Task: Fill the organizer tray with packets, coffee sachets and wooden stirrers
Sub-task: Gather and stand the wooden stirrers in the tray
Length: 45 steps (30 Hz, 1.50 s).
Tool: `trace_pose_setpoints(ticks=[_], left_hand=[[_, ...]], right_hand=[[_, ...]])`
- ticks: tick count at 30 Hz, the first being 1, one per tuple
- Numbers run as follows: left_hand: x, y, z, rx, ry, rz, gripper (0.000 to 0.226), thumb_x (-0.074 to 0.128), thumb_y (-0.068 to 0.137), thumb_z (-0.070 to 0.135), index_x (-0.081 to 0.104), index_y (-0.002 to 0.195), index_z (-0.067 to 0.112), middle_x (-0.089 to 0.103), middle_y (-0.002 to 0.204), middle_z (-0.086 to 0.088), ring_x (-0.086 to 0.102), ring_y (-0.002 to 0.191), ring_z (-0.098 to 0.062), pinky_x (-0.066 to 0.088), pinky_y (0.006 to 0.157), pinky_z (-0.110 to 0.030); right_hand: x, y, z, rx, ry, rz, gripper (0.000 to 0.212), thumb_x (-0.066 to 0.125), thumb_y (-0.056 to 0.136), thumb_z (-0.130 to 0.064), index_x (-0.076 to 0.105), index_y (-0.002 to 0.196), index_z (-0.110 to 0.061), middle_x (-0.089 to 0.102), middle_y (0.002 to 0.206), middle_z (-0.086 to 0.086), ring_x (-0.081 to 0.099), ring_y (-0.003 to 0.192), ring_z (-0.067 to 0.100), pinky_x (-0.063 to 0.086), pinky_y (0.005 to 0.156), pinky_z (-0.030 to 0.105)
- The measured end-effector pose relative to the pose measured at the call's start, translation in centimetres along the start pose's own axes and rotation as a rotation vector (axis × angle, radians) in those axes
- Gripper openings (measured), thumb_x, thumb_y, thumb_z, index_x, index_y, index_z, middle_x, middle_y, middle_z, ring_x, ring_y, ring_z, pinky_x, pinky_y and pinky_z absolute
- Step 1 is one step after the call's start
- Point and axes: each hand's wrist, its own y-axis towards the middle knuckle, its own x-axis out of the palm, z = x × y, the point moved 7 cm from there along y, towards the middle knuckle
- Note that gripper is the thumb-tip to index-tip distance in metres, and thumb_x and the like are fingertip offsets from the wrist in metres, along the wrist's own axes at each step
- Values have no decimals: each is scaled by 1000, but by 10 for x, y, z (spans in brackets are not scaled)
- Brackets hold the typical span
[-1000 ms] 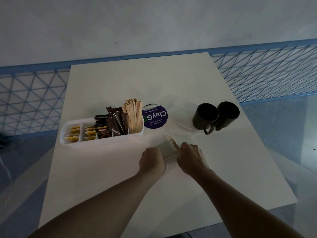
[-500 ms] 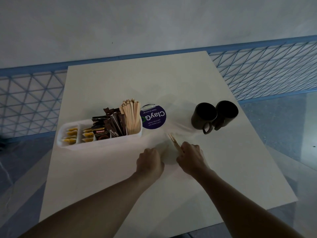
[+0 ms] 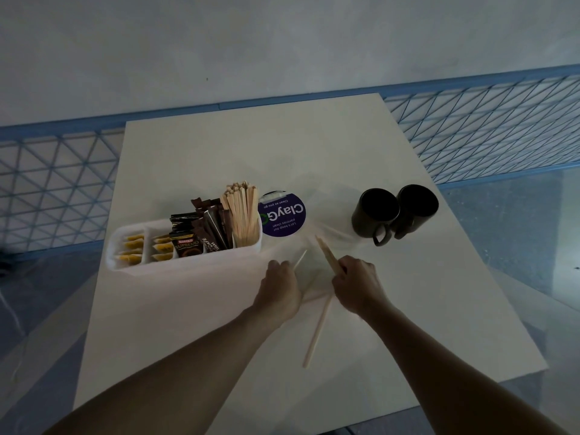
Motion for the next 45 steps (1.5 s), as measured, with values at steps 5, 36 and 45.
trace_pose_setpoints(ticks=[5,36,45], left_hand=[[17,-15,1,79,36,-42,40,60,93,35,43,117,9,45,109,-10,59,87,-26,48,65,-29],[19,-17,-1,-21,181,-11,38,66,84,24,63,119,8,65,116,-14,64,105,-34,54,85,-39],[21,-21,3,36,152,-33,35,61,89,16,54,123,9,61,119,-15,61,108,-34,52,85,-40]], right_hand=[[-11,-2,4,11,-8,36,13,46,86,-4,54,78,-10,49,79,4,46,63,16,29,47,22],[2,-28,23,-7,46,33,16,48,91,-7,53,81,-19,52,80,1,47,67,9,27,50,18],[0,-30,18,-7,61,22,16,48,92,-7,54,82,-17,54,82,4,49,68,15,29,50,20]])
